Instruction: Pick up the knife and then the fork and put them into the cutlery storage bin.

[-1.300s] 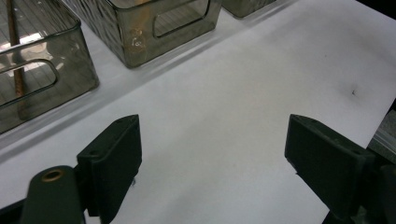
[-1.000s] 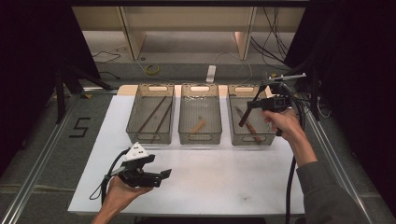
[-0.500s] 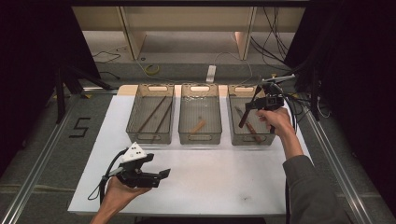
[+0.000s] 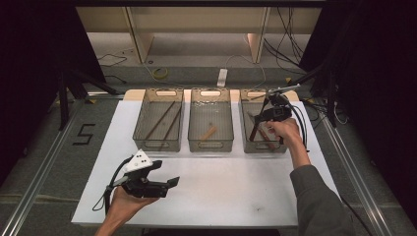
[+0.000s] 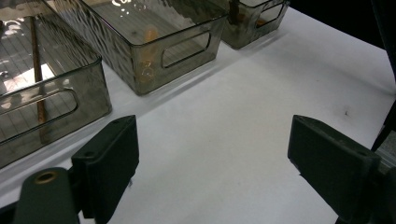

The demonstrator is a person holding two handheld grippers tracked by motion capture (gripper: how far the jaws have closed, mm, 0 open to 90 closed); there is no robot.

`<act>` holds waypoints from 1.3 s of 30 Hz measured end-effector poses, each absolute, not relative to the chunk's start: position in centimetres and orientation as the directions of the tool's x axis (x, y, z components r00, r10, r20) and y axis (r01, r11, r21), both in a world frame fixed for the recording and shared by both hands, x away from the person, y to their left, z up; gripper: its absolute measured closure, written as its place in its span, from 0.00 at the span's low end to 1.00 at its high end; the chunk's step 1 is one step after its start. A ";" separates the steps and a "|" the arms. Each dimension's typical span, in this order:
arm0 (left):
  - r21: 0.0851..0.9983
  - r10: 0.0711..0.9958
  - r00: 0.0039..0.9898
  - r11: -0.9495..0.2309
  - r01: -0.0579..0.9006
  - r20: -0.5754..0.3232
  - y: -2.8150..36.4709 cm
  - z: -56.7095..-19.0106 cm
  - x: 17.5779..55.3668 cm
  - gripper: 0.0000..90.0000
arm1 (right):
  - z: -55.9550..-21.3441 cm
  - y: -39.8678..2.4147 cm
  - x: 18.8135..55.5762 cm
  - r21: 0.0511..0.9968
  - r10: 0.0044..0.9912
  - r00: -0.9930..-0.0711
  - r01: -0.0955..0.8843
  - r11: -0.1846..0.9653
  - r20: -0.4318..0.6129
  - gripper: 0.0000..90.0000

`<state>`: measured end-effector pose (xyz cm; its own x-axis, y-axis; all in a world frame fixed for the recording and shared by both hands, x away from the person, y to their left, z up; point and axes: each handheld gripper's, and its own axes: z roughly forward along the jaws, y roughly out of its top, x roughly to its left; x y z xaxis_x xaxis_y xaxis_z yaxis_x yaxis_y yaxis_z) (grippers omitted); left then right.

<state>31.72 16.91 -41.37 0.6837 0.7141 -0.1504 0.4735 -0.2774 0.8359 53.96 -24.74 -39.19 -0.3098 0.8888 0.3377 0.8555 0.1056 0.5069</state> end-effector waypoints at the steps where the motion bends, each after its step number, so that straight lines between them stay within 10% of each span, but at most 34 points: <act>1: 0.835 0.715 0.683 -0.278 0.474 -0.150 16.9 -41.4 31.7 0.18 | -39.3 -24.8 54.0 0.502 0.889 -0.311 0.858 0.111 0.336 0.90; 13: 0.843 0.716 0.684 -0.277 0.461 -0.138 16.9 -41.3 31.6 0.18 | -40.2 -24.3 54.0 0.479 0.889 -0.315 0.868 0.129 0.332 0.88; 22: 0.840 0.716 0.683 -0.278 0.466 -0.142 16.8 -41.3 31.6 0.18 | -39.4 -24.4 53.9 0.494 0.910 -0.310 0.858 0.143 0.275 0.59; 39: 0.836 0.710 0.684 -0.264 0.481 -0.169 17.0 -41.4 31.8 0.18 | -37.3 -24.2 50.0 0.635 0.862 -0.449 0.742 0.214 0.235 0.39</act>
<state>31.85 16.96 -41.39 0.6838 0.7097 -0.1695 0.4809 -0.2637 0.8362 49.95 -24.16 -37.31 -0.4491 0.8620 0.2352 0.7425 0.2136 0.6349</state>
